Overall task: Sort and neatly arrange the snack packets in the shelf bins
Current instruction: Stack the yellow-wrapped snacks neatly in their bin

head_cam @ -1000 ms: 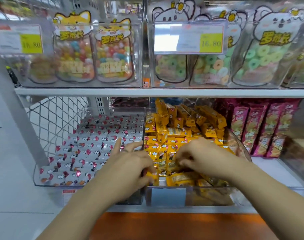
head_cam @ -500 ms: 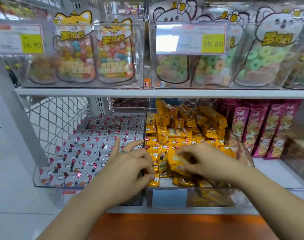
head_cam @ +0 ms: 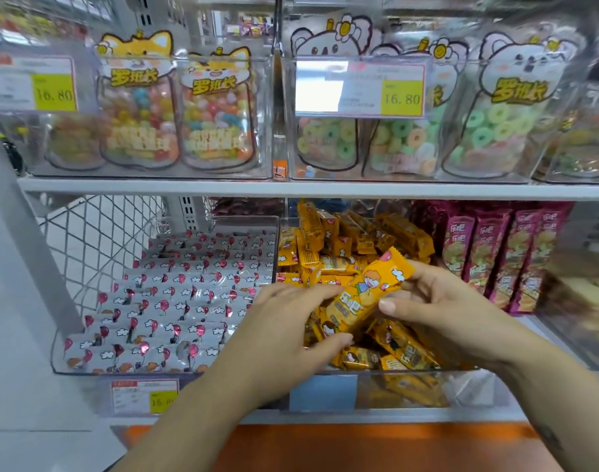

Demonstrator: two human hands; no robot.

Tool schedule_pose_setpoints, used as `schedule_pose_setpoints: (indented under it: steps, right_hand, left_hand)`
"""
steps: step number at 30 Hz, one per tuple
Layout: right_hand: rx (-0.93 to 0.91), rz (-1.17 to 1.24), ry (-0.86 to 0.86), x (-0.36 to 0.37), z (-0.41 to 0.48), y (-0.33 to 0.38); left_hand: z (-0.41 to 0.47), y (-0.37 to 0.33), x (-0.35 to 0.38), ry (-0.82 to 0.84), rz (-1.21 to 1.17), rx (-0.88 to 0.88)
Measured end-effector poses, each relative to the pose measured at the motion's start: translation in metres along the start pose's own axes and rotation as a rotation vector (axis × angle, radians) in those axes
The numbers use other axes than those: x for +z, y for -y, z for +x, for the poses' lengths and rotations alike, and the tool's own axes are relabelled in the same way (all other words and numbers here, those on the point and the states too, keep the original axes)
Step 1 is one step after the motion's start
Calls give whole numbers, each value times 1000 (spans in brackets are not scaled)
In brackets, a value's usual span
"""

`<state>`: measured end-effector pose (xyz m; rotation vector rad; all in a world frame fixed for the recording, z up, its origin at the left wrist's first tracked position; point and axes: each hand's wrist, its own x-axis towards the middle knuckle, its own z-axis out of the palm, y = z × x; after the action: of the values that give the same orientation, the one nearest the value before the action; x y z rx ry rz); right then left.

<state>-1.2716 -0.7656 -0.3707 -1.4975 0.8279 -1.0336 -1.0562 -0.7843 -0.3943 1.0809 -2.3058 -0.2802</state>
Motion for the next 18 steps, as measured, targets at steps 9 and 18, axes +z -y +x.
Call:
schedule_pose_setpoints:
  steps: [9, 18]
  right_hand:
    - [-75, -607, -474, 18, 6, 18]
    - [130, -1140, -259, 38, 38, -23]
  left_hand:
    - [11, 4, 2, -57, 66, -49]
    - [2, 28, -9, 38, 352, 0]
